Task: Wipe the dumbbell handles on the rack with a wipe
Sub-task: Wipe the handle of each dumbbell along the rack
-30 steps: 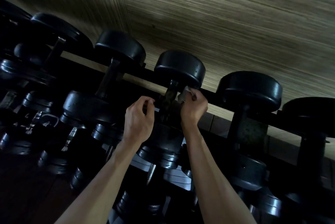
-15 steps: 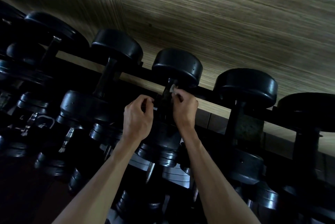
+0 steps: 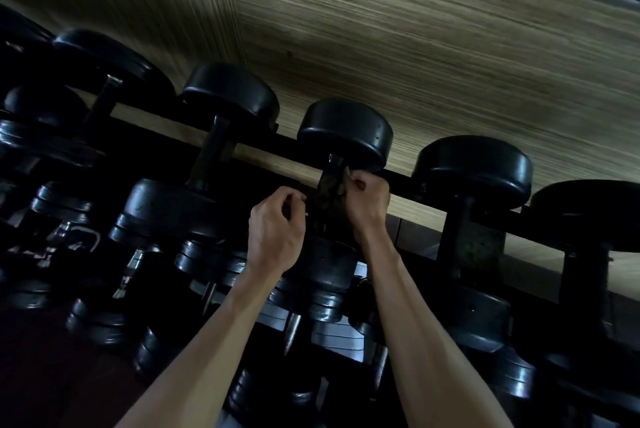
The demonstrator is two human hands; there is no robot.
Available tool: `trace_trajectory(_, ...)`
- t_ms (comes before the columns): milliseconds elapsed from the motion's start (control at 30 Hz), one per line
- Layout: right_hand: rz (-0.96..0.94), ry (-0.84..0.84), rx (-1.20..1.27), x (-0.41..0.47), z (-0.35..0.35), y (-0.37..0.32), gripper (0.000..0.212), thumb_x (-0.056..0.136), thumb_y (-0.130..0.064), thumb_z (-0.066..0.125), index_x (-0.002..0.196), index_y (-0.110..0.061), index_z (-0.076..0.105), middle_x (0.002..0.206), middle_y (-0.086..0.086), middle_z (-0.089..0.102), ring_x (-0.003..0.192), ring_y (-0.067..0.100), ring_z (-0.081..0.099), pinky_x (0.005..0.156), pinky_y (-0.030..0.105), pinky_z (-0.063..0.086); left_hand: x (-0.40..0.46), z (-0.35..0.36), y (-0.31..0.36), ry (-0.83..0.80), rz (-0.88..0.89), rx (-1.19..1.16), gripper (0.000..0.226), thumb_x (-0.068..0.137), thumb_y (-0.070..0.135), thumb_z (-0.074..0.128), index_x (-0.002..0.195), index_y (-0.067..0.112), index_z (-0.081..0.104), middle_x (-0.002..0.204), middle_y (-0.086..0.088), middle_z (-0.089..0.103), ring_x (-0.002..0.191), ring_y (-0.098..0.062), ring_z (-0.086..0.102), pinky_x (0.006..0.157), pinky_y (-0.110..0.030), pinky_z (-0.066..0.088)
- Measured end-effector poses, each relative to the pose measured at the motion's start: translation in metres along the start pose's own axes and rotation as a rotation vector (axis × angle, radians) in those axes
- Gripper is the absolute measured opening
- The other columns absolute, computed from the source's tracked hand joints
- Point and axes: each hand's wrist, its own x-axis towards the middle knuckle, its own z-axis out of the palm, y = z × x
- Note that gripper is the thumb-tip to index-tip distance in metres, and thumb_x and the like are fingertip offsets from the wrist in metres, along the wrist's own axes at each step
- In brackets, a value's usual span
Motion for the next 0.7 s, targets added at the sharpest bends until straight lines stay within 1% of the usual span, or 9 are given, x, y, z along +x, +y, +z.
trace_trajectory(100, -0.038, -0.022, 0.018, -0.013, -0.011, -0.002, 0.014, 0.096, -0.014, 0.066, 0.091, -0.012, 0.079, 0.079, -0.001, 0.075, 0.073, 0.003, 0.068, 0.062, 0.003, 0.041, 0.0, 0.0, -0.001, -0.003, 0.003, -0.005, 0.019, 0.101, 0.02, 0.049, 0.097, 0.017, 0.067, 0.081, 0.006, 0.071, 0.042, -0.001, 0.05, 0.039, -0.014, 0.035)
trace_trajectory(200, -0.109, -0.066, -0.012, -0.024, -0.022, 0.002, 0.017, 0.095, -0.006, 0.063, 0.093, -0.011, 0.079, 0.074, -0.01, 0.073, 0.071, -0.005, 0.068, 0.065, 0.004, 0.043, 0.0, 0.0, 0.0, 0.005, 0.015, 0.015, 0.019, 0.101, 0.019, 0.049, 0.097, 0.016, 0.068, 0.078, 0.007, 0.07, 0.045, 0.001, 0.053, 0.041, -0.013, 0.036)
trace_trajectory(233, -0.133, -0.07, -0.055, -0.027, -0.024, 0.004, 0.02, 0.094, -0.003, 0.061, 0.09, -0.01, 0.079, 0.073, -0.011, 0.072, 0.071, -0.003, 0.067, 0.064, 0.005, 0.042, 0.0, -0.001, 0.001, 0.005, 0.013, 0.017, 0.019, 0.101, 0.019, 0.049, 0.096, 0.015, 0.068, 0.075, 0.007, 0.068, 0.046, 0.001, 0.053, 0.042, -0.012, 0.036)
trace_trajectory(300, -0.145, -0.072, -0.143, -0.026, -0.021, 0.01, 0.022, 0.092, 0.0, 0.058, 0.083, -0.008, 0.077, 0.073, -0.004, 0.072, 0.07, 0.008, 0.065, 0.061, 0.015, 0.041, 0.0, -0.001, 0.001, -0.002, 0.005, 0.011, 0.02, 0.101, 0.019, 0.049, 0.096, 0.015, 0.068, 0.073, 0.007, 0.067, 0.045, 0.002, 0.052, 0.041, -0.011, 0.035)
trace_trajectory(367, -0.108, -0.123, -0.197, -0.024, -0.012, 0.011, 0.02, 0.092, 0.0, 0.057, 0.084, -0.001, 0.076, 0.073, 0.002, 0.069, 0.067, 0.013, 0.061, 0.06, 0.022, 0.037, -0.001, -0.001, 0.001, -0.007, 0.004, 0.008, 0.02, 0.101, 0.019, 0.049, 0.095, 0.015, 0.068, 0.073, 0.007, 0.067, 0.043, 0.001, 0.051, 0.04, -0.011, 0.034)
trace_trajectory(433, -0.055, -0.169, -0.194, -0.022, -0.004, 0.008, 0.02, 0.093, -0.002, 0.057, 0.088, 0.0, 0.076, 0.076, 0.009, 0.071, 0.068, 0.018, 0.063, 0.06, 0.03, 0.043, 0.0, -0.001, 0.001, -0.003, 0.01, 0.008, 0.02, 0.101, 0.019, 0.049, 0.095, 0.015, 0.068, 0.075, 0.006, 0.068, 0.044, 0.0, 0.052, 0.04, -0.011, 0.035)
trace_trajectory(533, 0.046, -0.15, -0.065, -0.02, -0.003, 0.012, 0.017, 0.093, -0.006, 0.062, 0.089, -0.008, 0.078, 0.082, 0.009, 0.077, 0.078, 0.027, 0.073, 0.074, 0.047, 0.06, -0.001, -0.001, 0.002, 0.003, 0.011, 0.011, 0.02, 0.101, 0.019, 0.05, 0.094, 0.016, 0.068, 0.078, 0.007, 0.069, 0.047, 0.001, 0.054, 0.041, -0.011, 0.036)
trace_trajectory(633, 0.06, -0.146, -0.03, -0.024, -0.009, 0.02, 0.016, 0.092, -0.007, 0.064, 0.094, -0.012, 0.079, 0.082, 0.003, 0.077, 0.079, 0.021, 0.075, 0.077, 0.048, 0.061, 0.0, -0.001, 0.003, 0.007, 0.013, 0.006, 0.02, 0.101, 0.018, 0.05, 0.092, 0.017, 0.068, 0.072, 0.009, 0.066, 0.048, 0.001, 0.054, 0.042, -0.011, 0.037)
trace_trajectory(700, 0.024, -0.129, -0.039, -0.03, -0.014, 0.019, 0.018, 0.092, -0.005, 0.063, 0.099, -0.012, 0.079, 0.084, 0.002, 0.077, 0.077, 0.015, 0.074, 0.077, 0.038, 0.062, 0.0, -0.002, 0.003, 0.017, 0.017, 0.014, 0.02, 0.1, 0.018, 0.05, 0.091, 0.017, 0.068, 0.071, 0.009, 0.066, 0.049, 0.002, 0.055, 0.044, -0.01, 0.037)
